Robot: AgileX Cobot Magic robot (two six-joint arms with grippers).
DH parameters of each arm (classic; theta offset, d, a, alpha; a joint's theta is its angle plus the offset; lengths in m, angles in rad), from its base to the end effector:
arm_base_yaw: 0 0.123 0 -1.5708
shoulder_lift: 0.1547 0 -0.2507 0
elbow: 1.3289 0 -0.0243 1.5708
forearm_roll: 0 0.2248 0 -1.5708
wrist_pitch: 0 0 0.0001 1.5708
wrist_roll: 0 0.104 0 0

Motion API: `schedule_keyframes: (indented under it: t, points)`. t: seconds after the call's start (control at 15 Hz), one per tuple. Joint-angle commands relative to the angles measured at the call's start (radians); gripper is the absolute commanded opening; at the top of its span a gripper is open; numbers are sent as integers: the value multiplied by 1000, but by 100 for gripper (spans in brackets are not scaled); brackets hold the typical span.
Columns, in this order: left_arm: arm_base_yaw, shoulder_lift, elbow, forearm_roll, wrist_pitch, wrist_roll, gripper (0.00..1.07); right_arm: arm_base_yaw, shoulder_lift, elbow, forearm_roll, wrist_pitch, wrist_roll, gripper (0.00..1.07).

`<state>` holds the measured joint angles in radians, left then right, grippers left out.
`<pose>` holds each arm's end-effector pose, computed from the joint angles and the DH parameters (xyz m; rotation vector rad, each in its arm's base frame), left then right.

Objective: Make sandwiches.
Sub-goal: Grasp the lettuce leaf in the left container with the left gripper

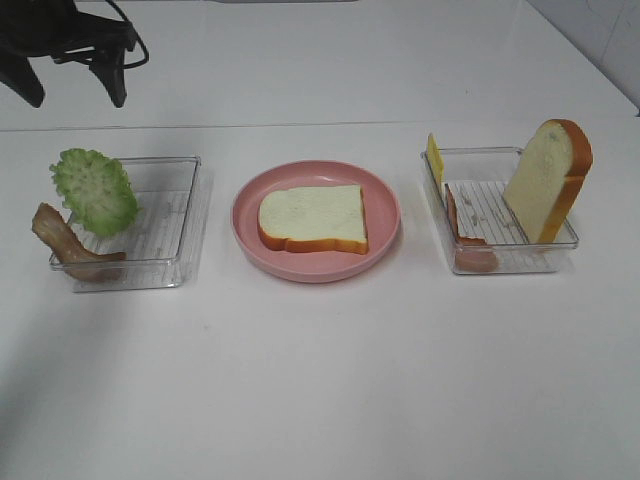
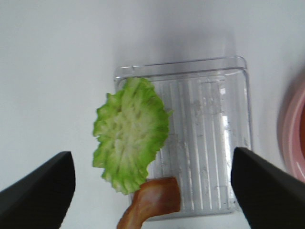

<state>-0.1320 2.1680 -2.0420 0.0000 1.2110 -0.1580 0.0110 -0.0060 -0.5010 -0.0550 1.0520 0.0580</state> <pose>0.4258 -0.0565 0.2230 -0.0367 2.8230 -0.0661 0.0180 -0.0048 0.2602 0.0501 2.0268 -0.0221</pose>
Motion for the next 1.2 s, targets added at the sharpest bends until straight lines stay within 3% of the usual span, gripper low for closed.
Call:
schedule_keyframes:
  t: [0.07, 0.33, 0.47, 0.87, 1.0, 1.2]
  points:
    - [45, -7, 2, 0, 79, -4, 83, -5, -12, 3, -2, 1, -2, 78]
    - [67, 17, 46, 11, 78, -4, 80, -5, -12, 3, -2, 1, -2, 78]
    - [63, 59, 48, -9, 78, -5, 72, -5, -12, 3, -2, 1, -2, 78]
    - [63, 167, 48, -86, 6, -4, 68, -5, -12, 3, -2, 1, -2, 78]
    - [62, 169, 48, -83, -5, -4, 53, -5, -12, 3, -2, 1, -2, 78]
    - [62, 169, 48, -82, -25, -4, 22, -5, -12, 3, -2, 1, -2, 78]
